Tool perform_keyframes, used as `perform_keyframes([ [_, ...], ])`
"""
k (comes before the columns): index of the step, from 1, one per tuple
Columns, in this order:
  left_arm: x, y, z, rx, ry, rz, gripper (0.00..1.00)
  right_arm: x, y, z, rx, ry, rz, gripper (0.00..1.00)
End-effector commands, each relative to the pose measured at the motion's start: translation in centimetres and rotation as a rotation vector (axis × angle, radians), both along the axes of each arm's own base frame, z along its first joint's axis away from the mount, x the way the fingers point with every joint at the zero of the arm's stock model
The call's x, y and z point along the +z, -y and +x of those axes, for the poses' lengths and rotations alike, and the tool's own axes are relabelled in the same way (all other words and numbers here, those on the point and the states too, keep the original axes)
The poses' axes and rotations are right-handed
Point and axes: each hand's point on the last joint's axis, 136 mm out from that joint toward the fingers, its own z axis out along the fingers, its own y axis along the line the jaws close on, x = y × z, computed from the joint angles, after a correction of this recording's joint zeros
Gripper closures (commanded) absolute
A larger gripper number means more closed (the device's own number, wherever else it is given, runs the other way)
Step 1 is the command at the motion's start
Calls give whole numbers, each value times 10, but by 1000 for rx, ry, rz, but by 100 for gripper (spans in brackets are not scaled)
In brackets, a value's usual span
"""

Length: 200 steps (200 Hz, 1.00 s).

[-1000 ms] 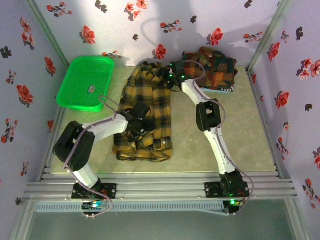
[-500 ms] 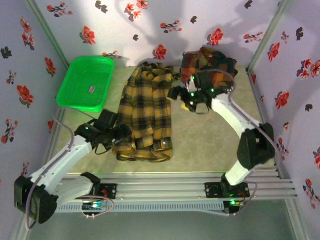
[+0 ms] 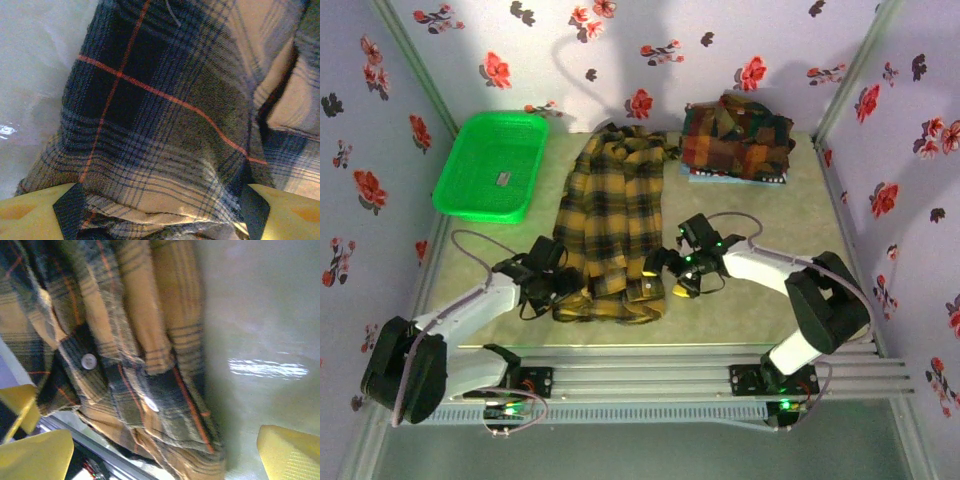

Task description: Fold and stack the long sleeve shirts

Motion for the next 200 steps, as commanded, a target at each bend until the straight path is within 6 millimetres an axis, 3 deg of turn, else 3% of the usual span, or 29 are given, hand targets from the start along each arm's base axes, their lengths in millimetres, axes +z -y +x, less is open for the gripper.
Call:
perform_keyframes([
  [1, -5, -9, 4, 23, 20, 24, 18, -7, -10, 1, -24, -19, 9, 5],
  [23, -3, -10, 5, 35, 30, 21, 17, -16, -11, -7, -18, -50, -27, 7],
  [55, 15, -5, 7, 43, 64, -23, 17, -25, -13, -10, -37, -69, -40, 9],
  [87, 31, -23, -8, 60, 52, 39, 16, -29, -18, -6, -40, -69, -44, 11],
  [111, 21, -29, -11, 27, 4, 96, 16, -32, -20, -6, -33, -76, -51, 11],
  [170, -9, -18, 24, -45, 22, 105, 17, -36, -29, -12, -5, -98, -69, 13],
  [187, -20, -5, 31, -64, 32, 49, 22, -39, -32, -12, -4, -106, -72, 18],
  [200, -27, 3, 33, -70, 33, 11, 30, -41, -37, -11, 4, -111, -72, 27],
])
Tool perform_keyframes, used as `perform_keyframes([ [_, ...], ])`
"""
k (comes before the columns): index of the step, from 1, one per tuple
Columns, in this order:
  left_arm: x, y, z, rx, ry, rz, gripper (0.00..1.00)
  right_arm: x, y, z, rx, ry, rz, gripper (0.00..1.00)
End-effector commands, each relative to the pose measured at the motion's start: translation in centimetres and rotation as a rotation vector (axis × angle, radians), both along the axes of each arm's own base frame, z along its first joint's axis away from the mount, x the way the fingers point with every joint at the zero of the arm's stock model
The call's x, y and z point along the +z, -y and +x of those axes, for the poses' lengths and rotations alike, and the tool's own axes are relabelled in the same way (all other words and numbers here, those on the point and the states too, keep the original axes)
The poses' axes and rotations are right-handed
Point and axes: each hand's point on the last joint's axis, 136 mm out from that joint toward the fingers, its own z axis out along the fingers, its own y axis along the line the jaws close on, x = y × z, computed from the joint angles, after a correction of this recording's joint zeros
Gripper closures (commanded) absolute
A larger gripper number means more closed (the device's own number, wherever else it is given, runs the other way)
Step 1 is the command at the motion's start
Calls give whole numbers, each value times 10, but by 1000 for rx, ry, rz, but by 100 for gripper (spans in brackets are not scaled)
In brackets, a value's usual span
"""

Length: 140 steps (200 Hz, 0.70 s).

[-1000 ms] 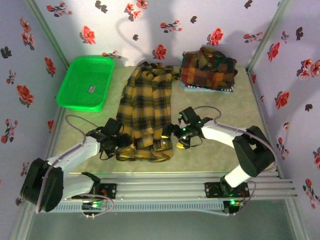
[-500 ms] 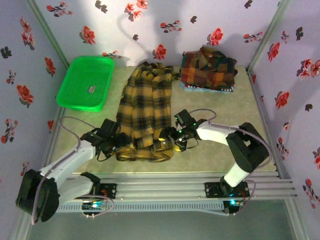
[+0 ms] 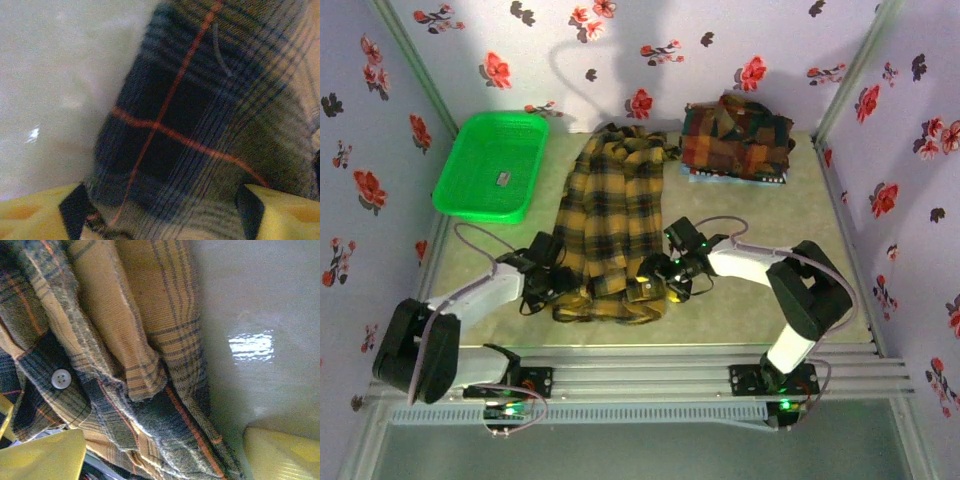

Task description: Fold and stack the long sleeve shirts

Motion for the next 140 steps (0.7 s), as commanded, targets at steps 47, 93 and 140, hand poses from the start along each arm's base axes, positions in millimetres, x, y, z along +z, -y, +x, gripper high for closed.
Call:
perform_keyframes([
  [47, 21, 28, 16, -79, 110, -132, 78, -8, -31, 6, 51, -12, 14, 84],
  [93, 67, 24, 6, -86, 169, -167, 89, 37, -24, 2, 66, 28, 30, 100],
  [140, 117, 30, 41, -45, 264, -284, 93, 94, -25, 39, 4, 111, 134, 100],
])
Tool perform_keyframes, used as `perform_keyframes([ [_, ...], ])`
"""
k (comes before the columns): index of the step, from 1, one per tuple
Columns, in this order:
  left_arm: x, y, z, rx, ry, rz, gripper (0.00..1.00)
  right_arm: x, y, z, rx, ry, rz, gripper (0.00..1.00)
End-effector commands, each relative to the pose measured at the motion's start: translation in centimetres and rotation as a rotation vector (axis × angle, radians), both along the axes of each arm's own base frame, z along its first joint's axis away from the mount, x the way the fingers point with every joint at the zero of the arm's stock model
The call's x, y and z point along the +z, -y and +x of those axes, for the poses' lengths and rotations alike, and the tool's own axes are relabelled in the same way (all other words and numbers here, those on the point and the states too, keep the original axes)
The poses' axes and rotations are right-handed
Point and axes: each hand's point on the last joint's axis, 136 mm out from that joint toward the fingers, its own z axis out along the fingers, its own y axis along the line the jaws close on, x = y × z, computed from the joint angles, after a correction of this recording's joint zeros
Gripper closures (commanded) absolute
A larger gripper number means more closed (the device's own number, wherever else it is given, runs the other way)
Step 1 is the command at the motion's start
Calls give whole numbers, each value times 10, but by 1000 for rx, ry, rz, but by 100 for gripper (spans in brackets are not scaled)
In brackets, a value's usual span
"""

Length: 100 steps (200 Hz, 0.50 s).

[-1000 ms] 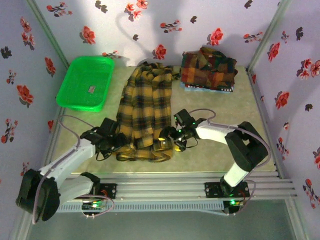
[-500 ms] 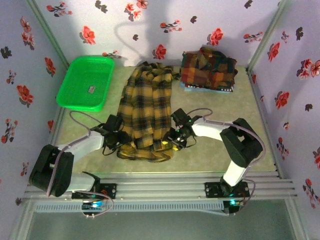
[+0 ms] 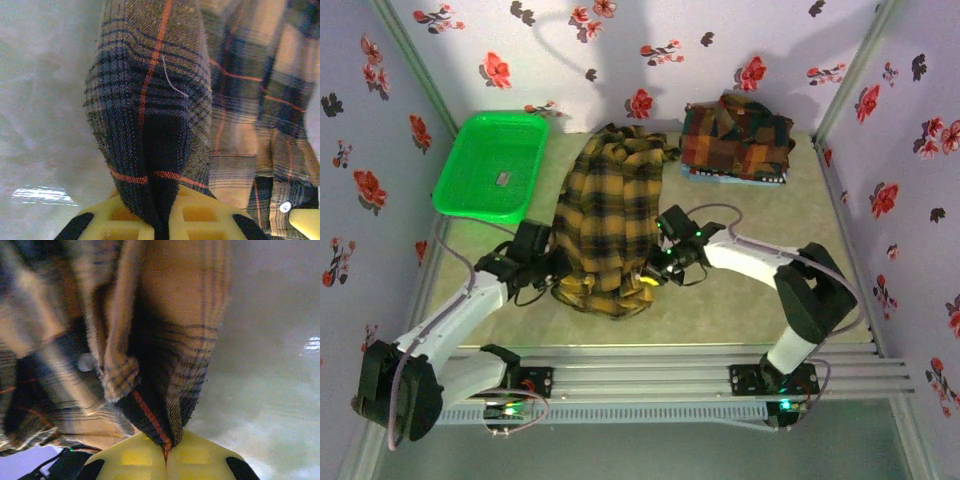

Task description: Fold and stack the long sleeve shirts

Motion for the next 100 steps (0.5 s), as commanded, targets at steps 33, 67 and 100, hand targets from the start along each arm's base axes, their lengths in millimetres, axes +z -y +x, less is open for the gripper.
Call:
perform_keyframes([
  [33, 53, -8, 55, 68, 72, -165, 95, 63, -4, 74, -55, 92, 134, 100],
  [67, 65, -11, 100, 100, 86, -219, 95, 72, 2, 125, -92, 114, 166, 100],
  [100, 60, -6, 141, 114, 71, -245, 95, 67, 10, 168, -120, 114, 184, 100],
])
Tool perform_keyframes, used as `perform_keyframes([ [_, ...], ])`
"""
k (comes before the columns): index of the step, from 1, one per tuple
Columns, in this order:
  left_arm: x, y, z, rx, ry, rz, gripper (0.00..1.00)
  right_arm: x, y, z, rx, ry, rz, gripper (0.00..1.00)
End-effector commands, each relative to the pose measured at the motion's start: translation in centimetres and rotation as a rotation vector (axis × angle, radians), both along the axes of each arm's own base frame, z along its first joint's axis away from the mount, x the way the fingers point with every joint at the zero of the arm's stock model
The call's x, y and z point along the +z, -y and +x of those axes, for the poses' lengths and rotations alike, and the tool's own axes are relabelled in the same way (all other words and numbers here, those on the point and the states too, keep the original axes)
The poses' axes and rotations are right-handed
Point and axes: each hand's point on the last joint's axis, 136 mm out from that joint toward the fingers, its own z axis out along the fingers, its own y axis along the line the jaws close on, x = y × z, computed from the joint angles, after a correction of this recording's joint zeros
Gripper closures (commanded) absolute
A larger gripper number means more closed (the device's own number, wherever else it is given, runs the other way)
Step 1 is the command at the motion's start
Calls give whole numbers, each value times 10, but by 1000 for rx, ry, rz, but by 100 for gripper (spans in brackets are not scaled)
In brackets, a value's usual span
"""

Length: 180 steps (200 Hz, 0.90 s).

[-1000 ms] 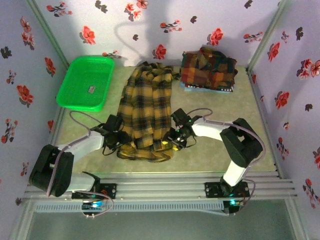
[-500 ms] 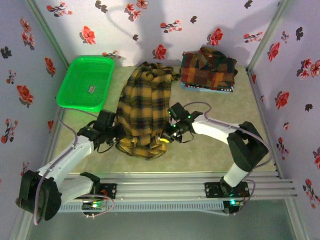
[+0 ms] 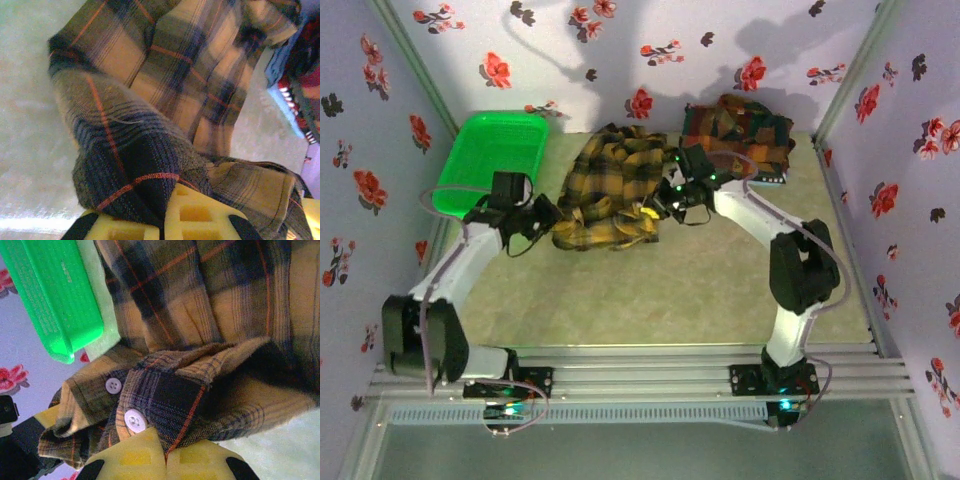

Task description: Fold and stack the long sleeve shirts

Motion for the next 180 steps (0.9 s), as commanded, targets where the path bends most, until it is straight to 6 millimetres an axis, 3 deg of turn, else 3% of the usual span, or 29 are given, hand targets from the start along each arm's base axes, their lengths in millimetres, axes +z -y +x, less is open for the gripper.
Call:
perform_keyframes([
  [1, 10, 9, 29, -11, 30, -54, 95, -4, 7, 21, 14, -12, 11, 100],
  [54, -24, 8, 77, 10, -51, -16, 94, -45, 23, 72, -40, -75, 32, 100],
  [81, -44, 13, 100, 15, -86, -18, 91, -70, 25, 98, -68, -112, 56, 92],
  [106, -54, 17, 120, 60, -87, -51, 57, -78, 21, 140, -134, -81, 160, 68],
  [121, -35, 19, 132, 90, -41, -78, 38, -64, 19, 166, -194, -47, 258, 47],
  [140, 18, 23, 140, 83, 68, -89, 26, -24, 25, 183, -197, 69, 289, 30],
  [162, 65, 15, 119, 99, 130, -45, 15, -3, 39, 162, -127, 133, 145, 19],
  [180, 83, 8, 90, 117, 155, -28, 11, 2, 55, 135, -84, 173, 10, 11],
])
